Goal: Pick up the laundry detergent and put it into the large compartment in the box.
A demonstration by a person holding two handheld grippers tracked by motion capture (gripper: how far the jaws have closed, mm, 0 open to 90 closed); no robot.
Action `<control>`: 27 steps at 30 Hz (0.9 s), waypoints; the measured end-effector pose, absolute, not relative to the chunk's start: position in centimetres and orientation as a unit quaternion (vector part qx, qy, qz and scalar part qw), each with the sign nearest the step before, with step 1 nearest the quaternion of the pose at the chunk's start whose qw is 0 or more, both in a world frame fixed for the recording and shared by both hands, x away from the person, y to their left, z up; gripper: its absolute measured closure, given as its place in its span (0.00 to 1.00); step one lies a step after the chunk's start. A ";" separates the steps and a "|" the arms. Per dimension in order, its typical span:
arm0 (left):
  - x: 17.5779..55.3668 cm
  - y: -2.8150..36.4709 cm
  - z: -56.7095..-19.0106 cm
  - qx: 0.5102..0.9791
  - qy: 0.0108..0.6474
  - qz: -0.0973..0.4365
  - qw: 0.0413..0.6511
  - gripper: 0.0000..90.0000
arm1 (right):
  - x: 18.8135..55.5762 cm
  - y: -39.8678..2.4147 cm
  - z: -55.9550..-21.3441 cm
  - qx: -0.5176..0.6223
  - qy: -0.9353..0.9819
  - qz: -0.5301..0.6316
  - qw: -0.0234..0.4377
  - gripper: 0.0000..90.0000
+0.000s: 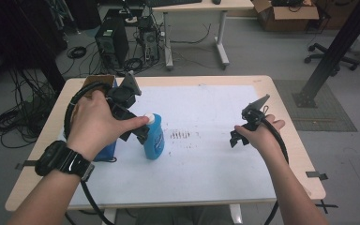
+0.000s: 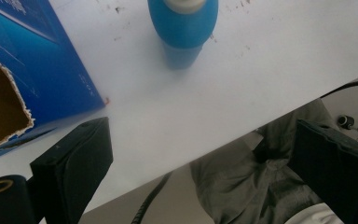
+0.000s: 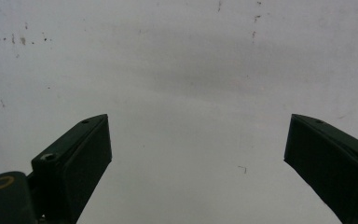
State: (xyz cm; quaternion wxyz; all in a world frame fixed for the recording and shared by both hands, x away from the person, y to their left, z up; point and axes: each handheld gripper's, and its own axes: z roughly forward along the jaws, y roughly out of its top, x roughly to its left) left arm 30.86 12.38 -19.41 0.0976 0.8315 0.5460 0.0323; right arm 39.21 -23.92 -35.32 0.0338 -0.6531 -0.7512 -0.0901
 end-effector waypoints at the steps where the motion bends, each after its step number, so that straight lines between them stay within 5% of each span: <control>1: 30.9 12.4 -19.4 0.831 0.546 0.033 0.096 0.07 | 39.2 -23.9 -35.3 -0.652 -0.752 -0.090 0.032 0.08; 27: 35.4 10.2 -19.3 0.824 0.560 0.052 0.076 0.06 | 39.7 -23.8 -34.5 -0.641 -0.762 -0.093 0.024 0.08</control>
